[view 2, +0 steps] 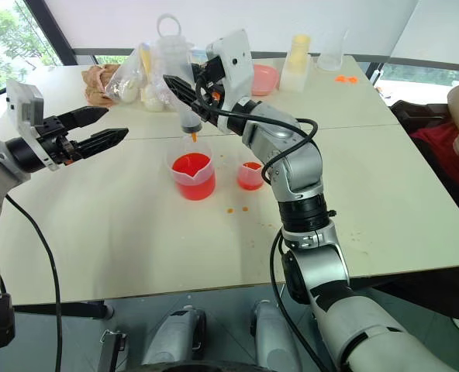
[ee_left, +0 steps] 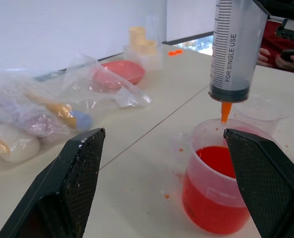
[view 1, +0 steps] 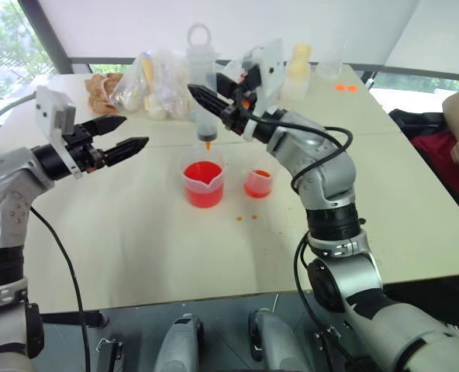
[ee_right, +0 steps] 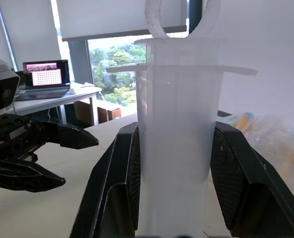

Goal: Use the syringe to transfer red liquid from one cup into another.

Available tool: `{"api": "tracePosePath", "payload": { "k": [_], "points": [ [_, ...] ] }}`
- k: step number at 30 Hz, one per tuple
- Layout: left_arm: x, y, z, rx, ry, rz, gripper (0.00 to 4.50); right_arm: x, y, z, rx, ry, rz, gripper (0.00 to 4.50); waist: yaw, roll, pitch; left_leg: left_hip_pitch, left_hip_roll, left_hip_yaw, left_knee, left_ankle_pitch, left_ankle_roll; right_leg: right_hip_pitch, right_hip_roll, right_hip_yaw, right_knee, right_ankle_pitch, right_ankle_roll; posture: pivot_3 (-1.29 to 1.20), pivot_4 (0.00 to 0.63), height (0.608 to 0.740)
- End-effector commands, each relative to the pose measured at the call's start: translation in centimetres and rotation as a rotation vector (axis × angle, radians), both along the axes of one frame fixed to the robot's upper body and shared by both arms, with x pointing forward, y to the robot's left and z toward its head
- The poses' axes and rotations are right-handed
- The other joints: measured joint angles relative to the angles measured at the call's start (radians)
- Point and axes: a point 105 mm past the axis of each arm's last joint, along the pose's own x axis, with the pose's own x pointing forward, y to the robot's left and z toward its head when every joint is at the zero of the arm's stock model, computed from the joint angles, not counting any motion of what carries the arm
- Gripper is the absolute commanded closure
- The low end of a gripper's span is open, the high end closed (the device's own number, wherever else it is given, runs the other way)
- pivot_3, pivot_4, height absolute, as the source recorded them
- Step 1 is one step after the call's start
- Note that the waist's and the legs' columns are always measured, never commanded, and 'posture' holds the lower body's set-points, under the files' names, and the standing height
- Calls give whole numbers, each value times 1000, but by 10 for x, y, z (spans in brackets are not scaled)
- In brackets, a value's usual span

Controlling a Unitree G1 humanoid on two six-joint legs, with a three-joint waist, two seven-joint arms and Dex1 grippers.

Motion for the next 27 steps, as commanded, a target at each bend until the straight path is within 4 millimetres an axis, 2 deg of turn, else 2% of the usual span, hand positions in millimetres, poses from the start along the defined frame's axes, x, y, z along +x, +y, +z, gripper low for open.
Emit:
{"api": "tracePosePath", "payload": {
  "k": [1, 2, 4, 10, 18, 27],
  "points": [
    [-3, -4, 30, 17, -137, 18, 476, -7, 6, -1, -3, -45, 20, 3096, 0, 0, 0, 0, 0, 0, 0, 0, 0, 0, 0, 0, 0, 0, 0, 0, 150, 740],
    [-1, -14, 45, 13, -196, 2, 476, -5, 11, -13, -20, -27, 10, 3096, 1, 0, 0, 0, 0, 0, 0, 0, 0, 0, 0, 0, 0, 0, 0, 0, 150, 740],
    [0, -26, 63, 10, -261, -23, 476, -3, 17, -24, -28, -13, -11, 3096, 7, -1, 0, 0, 0, -1, 1, 0, 0, 0, 0, -1, 0, 0, 0, 0, 150, 740],
    [4, -44, 89, -17, -337, -62, 476, -10, 30, -39, -16, 22, -1, 3096, 1, -1, 0, 0, 0, 0, 1, 0, 0, 0, 1, 1, 1, 0, 0, 0, 150, 740],
    [15, -56, 84, 67, -342, -78, 476, -11, 31, -47, -20, 33, -14, 3096, 0, -1, 0, 1, 0, 0, 1, 0, 0, 0, 1, 1, 1, 0, 0, 0, 150, 740],
    [38, -65, 63, 211, -332, -47, 476, -16, 35, -48, -13, 28, -17, 3096, 2, -1, 0, 0, 0, 0, 1, 0, 0, 0, 1, 1, 1, 0, 0, 0, 150, 740]
  ]
}}
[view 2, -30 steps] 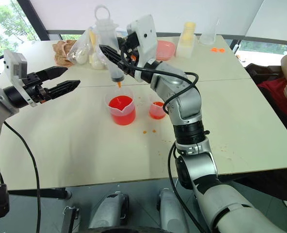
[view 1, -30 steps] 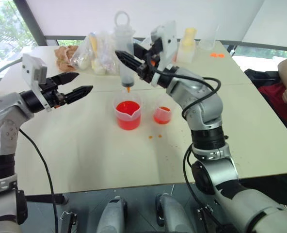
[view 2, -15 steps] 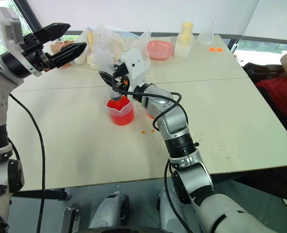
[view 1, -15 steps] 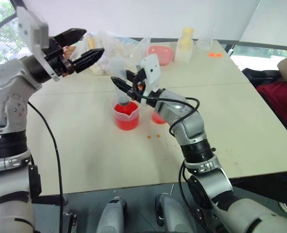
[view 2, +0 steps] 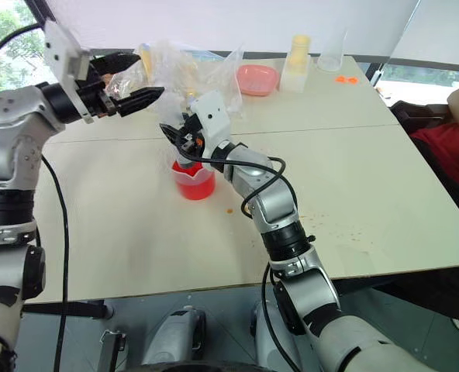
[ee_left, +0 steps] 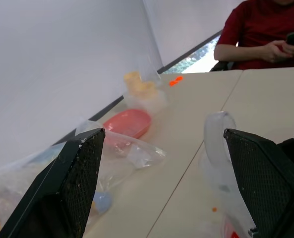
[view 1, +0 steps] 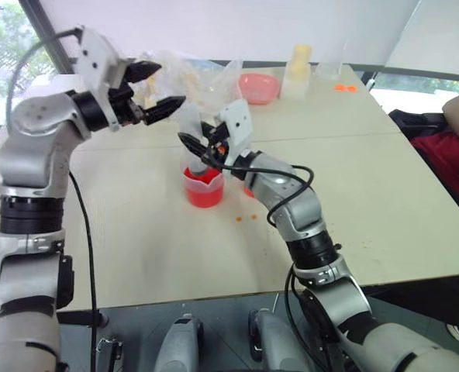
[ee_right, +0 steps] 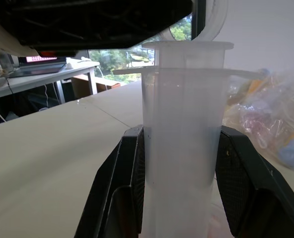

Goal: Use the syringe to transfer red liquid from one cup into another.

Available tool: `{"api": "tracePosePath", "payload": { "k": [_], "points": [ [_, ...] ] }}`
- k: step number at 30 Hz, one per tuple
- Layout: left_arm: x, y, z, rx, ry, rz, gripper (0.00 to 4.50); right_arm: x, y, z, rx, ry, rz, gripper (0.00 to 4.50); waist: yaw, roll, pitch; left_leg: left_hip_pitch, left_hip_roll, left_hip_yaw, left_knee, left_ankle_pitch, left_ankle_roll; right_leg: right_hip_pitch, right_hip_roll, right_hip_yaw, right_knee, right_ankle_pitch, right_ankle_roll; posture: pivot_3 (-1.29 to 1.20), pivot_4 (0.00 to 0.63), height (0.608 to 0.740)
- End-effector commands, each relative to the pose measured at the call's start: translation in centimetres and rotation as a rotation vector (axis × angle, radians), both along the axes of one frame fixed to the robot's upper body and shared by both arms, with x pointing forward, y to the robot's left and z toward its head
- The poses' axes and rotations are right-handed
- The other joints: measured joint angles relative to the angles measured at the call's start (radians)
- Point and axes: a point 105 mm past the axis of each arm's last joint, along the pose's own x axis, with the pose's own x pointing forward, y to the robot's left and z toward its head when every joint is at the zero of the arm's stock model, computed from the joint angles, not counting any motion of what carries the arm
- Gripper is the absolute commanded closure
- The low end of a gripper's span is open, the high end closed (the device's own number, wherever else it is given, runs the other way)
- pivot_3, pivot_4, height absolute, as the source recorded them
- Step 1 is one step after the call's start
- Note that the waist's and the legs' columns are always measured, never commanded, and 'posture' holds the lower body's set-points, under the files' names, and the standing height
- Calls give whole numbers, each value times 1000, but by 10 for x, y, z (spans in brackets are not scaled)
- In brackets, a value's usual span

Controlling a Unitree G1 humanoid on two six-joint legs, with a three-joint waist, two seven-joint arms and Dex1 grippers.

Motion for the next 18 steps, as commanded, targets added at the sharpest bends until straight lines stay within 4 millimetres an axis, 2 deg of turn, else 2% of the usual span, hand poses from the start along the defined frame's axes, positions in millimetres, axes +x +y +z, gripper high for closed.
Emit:
{"api": "tracePosePath", "payload": {
  "k": [1, 6, 9, 15, 16, 18],
  "points": [
    [1, -3, 8, 34, -50, 0, 476, -13, 6, 25, 52, -90, 32, 3096, 0, 0, 0, 0, 0, 0, 0, 0, 0, 0, 0, 0, 0, 0, 0, 0, 150, 740],
    [12, -10, 7, 69, -77, 30, 476, -16, 7, 24, 56, -96, 32, 3096, 0, 0, 0, 0, 0, 0, 0, 0, 0, 0, 0, 0, 0, 0, 0, 0, 150, 740],
    [14, -15, 5, 99, -89, 31, 1257, -19, 9, 23, 52, -98, 37, 3096, 0, 0, 0, 0, 0, 0, 0, 0, 0, 0, 0, 0, 0, 0, 0, 0, 150, 740],
    [13, -20, 9, 108, -115, 10, 4119, -21, 12, 20, 52, -94, 42, 3096, -1, 0, 0, 0, 0, 0, 0, 0, 0, 0, 0, 0, 0, 0, 0, 0, 150, 740],
    [12, -21, 13, 93, -121, 3, 4458, -21, 12, 19, 52, -90, 43, 3096, -2, 0, 0, 0, 0, 0, 0, 0, 0, 0, 0, 0, 0, 0, 0, 0, 150, 740],
    [11, -23, 18, 76, -132, -7, 4458, -22, 14, 17, 53, -84, 46, 3096, -1, 0, 0, 0, 0, 0, 0, 0, 0, 0, 0, 0, 0, 0, 0, 0, 150, 740]
  ]
}}
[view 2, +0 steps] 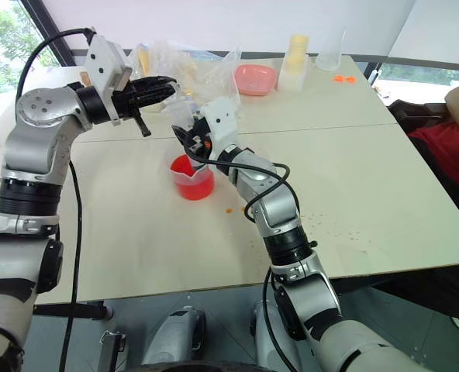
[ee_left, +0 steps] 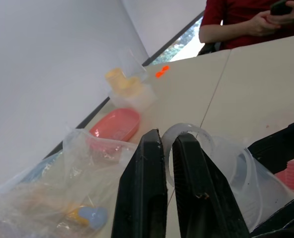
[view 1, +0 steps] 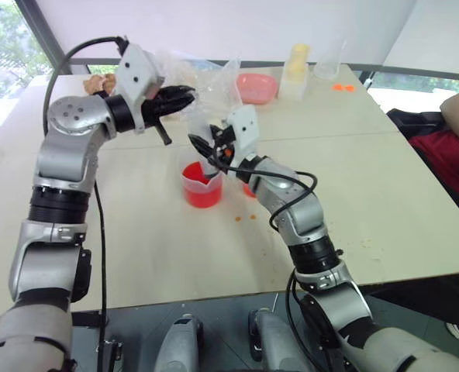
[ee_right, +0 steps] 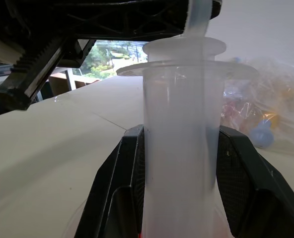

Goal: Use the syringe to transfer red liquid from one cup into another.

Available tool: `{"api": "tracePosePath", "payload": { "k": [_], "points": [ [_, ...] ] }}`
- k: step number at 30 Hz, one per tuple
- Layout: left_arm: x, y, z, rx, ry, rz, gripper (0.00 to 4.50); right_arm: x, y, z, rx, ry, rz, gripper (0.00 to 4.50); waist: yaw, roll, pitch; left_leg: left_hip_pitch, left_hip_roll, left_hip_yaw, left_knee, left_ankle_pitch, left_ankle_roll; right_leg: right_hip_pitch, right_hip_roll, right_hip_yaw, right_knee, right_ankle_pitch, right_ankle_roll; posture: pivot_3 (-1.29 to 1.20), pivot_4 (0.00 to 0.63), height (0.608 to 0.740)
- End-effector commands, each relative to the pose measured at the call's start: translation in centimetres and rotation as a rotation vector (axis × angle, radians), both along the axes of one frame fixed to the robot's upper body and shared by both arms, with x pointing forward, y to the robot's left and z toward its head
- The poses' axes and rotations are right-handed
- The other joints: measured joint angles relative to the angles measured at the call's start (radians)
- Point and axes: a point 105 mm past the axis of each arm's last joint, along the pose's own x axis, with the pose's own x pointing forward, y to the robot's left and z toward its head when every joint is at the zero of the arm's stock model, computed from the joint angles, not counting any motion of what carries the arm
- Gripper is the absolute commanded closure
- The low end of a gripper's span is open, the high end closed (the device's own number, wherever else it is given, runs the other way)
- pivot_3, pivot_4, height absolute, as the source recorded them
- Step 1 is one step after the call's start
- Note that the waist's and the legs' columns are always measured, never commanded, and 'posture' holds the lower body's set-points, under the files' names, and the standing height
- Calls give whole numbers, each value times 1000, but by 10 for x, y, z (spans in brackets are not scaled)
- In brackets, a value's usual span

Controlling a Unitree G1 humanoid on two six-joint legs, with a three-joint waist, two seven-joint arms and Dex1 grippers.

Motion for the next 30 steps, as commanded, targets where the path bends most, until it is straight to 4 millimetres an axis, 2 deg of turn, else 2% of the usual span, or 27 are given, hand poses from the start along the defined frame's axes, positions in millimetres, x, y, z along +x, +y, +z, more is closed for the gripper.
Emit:
{"api": "tracePosePath", "payload": {
  "k": [1, 8, 18, 23, 27, 30],
  "points": [
    [-3, 4, 34, -52, -102, 23, 4458, -26, 24, 24, 40, -103, 122, 3096, 1, 0, 0, 0, 0, 0, 0, 0, 0, 0, 0, 0, 0, 0, 0, 0, 150, 740],
    [-8, 4, 60, -81, -180, 13, 4458, -30, 37, 8, 41, -52, 162, 3096, 1, 0, 0, 0, 0, 0, 0, 0, 0, 0, 0, 0, 0, 0, 0, 0, 150, 740],
    [-10, 8, 74, -64, -222, 19, 4458, -32, 50, 2, 60, -21, 198, 3096, 0, 0, 0, 0, 0, 0, 0, 0, 0, 0, 0, 0, 0, 0, 0, 0, 150, 740],
    [-11, 9, 76, -66, -225, 18, 4458, -32, 54, 1, 61, -24, 204, 3096, 0, 0, 0, 0, 0, 0, 0, 0, 0, 0, 0, 0, 0, 0, 0, 0, 150, 740],
    [-12, 11, 68, -65, -184, 2, 4458, -30, 52, 4, 65, -36, 197, 3096, 0, 0, 0, 0, 0, 0, 0, 0, 0, 0, 0, 0, 0, 0, 0, 0, 150, 740],
    [-19, 11, 57, -79, -115, -60, 3346, -25, 46, 14, 74, -68, 175, 3096, -1, 0, 0, 0, 0, 0, 0, 0, 0, 0, 0, 0, 0, 0, 0, 0, 150, 740]
  ]
}}
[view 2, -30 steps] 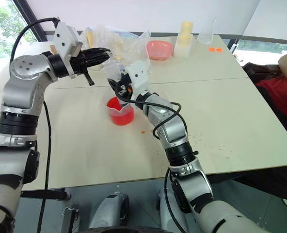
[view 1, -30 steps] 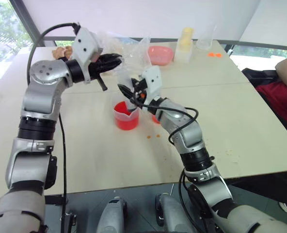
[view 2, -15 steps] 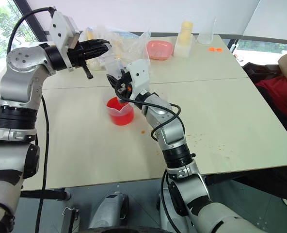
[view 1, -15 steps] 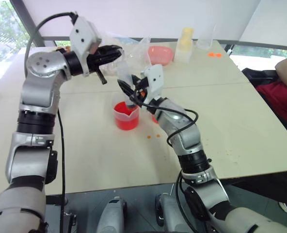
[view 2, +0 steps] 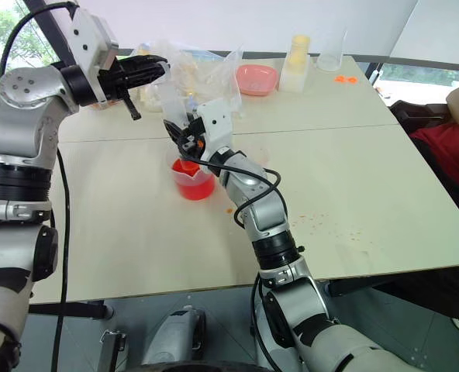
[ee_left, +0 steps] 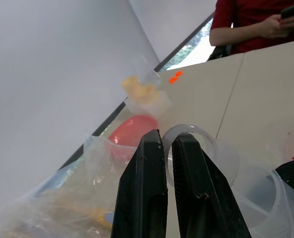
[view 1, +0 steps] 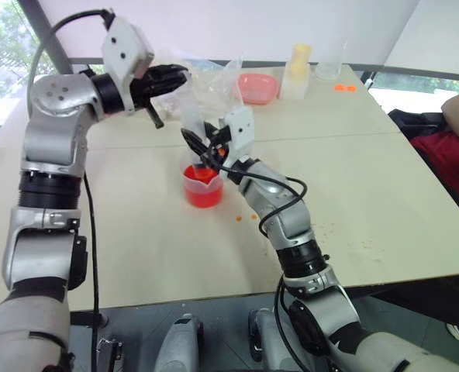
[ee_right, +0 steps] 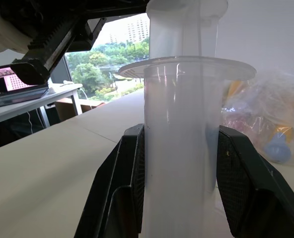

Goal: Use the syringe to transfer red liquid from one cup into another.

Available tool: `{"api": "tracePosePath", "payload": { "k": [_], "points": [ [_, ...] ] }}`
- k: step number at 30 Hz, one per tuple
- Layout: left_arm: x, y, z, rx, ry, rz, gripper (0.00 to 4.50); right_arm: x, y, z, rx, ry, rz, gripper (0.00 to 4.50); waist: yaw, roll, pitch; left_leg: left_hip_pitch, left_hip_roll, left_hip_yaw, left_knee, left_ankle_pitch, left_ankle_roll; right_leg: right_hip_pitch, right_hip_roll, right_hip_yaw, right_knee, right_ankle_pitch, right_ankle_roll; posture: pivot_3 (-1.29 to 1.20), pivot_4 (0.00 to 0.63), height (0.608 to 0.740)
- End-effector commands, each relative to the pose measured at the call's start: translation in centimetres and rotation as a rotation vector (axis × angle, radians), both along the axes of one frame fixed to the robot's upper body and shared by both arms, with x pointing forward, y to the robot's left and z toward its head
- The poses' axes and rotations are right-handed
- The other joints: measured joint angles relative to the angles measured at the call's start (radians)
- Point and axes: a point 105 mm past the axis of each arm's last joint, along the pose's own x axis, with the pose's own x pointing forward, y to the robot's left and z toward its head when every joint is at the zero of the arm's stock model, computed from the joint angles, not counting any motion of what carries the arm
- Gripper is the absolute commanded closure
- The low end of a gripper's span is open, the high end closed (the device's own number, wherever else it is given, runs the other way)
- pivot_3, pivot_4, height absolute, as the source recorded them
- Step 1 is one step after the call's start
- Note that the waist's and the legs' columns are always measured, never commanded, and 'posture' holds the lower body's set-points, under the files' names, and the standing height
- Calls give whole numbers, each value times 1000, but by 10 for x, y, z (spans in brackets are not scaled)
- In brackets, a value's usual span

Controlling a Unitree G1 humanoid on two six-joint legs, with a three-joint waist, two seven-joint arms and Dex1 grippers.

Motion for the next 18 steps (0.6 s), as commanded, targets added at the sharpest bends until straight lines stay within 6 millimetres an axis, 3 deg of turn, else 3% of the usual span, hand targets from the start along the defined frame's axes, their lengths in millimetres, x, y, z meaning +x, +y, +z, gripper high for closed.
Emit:
{"api": "tracePosePath", "payload": {
  "k": [1, 5, 13, 16, 18],
  "points": [
    [-22, 2, 23, -64, -34, -74, 2890, -20, 27, 22, -20, -90, 142, 3096, -3, 0, 0, 0, 0, 0, 0, 0, 0, 0, 0, 0, 0, 0, 0, 0, 150, 740],
    [-34, 6, 8, -90, 62, -95, 1033, -15, 12, 49, 4, -152, 99, 3096, -22, 0, 0, 0, 0, -1, 0, 0, 0, 0, 0, 0, 1, 0, 0, 0, 150, 740],
    [-60, 38, 4, -327, 209, -116, 1033, -23, -8, 82, 57, -194, 81, 3096, -23, 0, 0, 0, 1, -2, 0, 0, 0, 0, 0, 0, 1, 0, 0, 0, 150, 740],
    [-58, 52, 3, -415, 212, -62, 1033, -23, -22, 95, 110, -180, 61, 3096, -21, 0, 0, 0, 1, -3, 0, 0, 0, 0, 0, 0, 1, 0, 0, 0, 150, 740],
    [-55, 55, 0, -440, 209, -37, 1033, -21, -43, 108, 155, -180, 10, 3096, -19, 0, 0, 0, 0, -3, 0, 0, 0, 0, 0, -1, 0, 0, 0, 0, 150, 740]
  ]
}}
